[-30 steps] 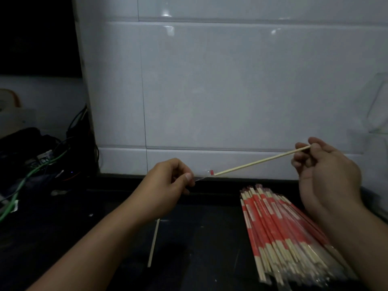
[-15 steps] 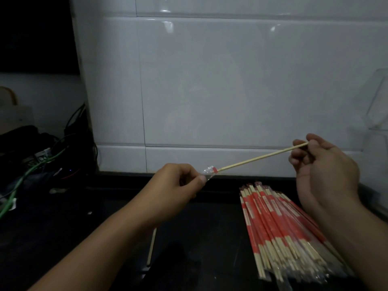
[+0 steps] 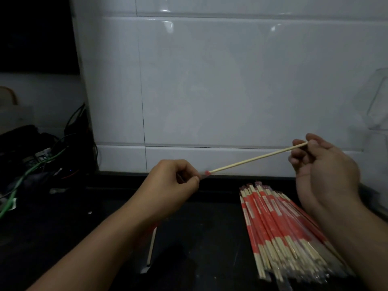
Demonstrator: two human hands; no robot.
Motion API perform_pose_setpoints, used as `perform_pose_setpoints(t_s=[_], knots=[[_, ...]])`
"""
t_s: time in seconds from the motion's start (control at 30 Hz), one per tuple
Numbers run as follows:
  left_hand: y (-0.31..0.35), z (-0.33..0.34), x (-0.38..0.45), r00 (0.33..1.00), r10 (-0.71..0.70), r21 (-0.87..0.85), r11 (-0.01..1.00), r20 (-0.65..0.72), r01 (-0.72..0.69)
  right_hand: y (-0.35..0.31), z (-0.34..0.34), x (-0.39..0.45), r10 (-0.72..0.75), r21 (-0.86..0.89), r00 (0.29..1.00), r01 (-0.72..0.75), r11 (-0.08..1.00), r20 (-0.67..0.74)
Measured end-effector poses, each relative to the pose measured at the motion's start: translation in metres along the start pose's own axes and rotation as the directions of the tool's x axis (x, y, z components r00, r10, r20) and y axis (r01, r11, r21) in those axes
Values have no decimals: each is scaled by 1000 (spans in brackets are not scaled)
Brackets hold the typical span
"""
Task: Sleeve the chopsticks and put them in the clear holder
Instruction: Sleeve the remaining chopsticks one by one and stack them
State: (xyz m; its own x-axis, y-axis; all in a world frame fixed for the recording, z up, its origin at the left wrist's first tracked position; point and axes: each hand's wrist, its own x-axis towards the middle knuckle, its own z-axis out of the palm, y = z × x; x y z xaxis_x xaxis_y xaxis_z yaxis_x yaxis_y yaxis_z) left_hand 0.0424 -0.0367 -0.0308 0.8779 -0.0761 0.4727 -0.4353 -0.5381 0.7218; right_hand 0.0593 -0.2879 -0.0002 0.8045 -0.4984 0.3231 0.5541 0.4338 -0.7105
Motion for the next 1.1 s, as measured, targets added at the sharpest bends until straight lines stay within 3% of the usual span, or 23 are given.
perform_pose_setpoints(t_s=[0.13,0.33,0.87,1.1], knots=[[3,3,-3,1000,-20,-81,996,15,22,0,0,0,5,11,1000,-5,1000,2],[0,0,0,1000,-23,-49,999,20,24,-8,-1,6,-24,51,999,26,998,-25],[4,0,-2,993,-37,-171,984,116,57,-4,0,-2,-70,-21,997,70,997,16],[6,-1,-1,998,-12,-53,998,65,16,-4,0,-2,-64,-19,998,64,998,17]])
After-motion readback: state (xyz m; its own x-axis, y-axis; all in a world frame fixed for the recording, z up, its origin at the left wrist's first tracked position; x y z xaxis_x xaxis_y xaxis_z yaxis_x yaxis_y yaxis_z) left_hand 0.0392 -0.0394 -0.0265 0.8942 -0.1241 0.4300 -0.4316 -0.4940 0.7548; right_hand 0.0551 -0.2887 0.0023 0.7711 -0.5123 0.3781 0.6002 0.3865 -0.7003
